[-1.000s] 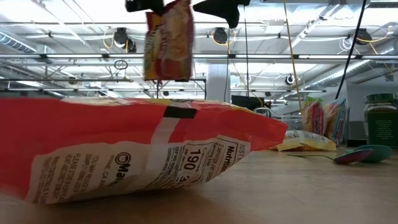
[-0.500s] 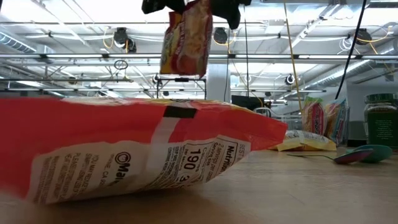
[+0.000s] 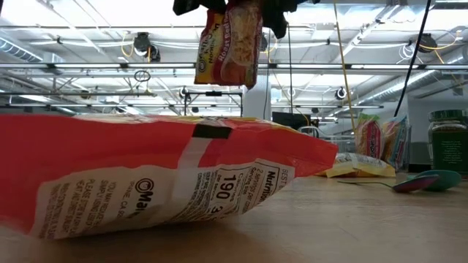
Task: Pick & Place Food Item
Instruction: Put the red noodle pack into the right transparent bin
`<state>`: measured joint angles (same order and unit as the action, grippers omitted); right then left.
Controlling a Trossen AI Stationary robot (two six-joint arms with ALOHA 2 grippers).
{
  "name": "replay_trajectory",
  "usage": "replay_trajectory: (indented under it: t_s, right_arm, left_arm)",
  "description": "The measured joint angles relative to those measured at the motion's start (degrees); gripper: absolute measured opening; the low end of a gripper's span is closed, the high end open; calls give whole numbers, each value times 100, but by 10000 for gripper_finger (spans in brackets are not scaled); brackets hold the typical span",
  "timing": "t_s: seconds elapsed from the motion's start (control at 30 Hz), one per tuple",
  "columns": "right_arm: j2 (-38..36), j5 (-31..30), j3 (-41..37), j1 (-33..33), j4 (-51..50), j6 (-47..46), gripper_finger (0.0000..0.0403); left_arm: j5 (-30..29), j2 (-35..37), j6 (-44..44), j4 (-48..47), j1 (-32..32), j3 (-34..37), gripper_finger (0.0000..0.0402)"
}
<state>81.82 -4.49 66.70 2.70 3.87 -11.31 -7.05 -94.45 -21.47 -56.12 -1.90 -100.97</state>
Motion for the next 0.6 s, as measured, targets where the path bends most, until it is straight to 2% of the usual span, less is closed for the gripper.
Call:
replay_trajectory:
  t_s: [0.23,0.5,0.6]
  right_arm:
    - [0,0,0,-2,-61,0,128]
    - [0,13,0,-2,-246,6,16]
    - [0,15,0,-2,-246,42,7]
  left_arm:
    - [4,0,3,-2,-4,0,0]
    - [13,0,92,-1,-4,0,0]
    - [13,0,95,14,-4,0,1]
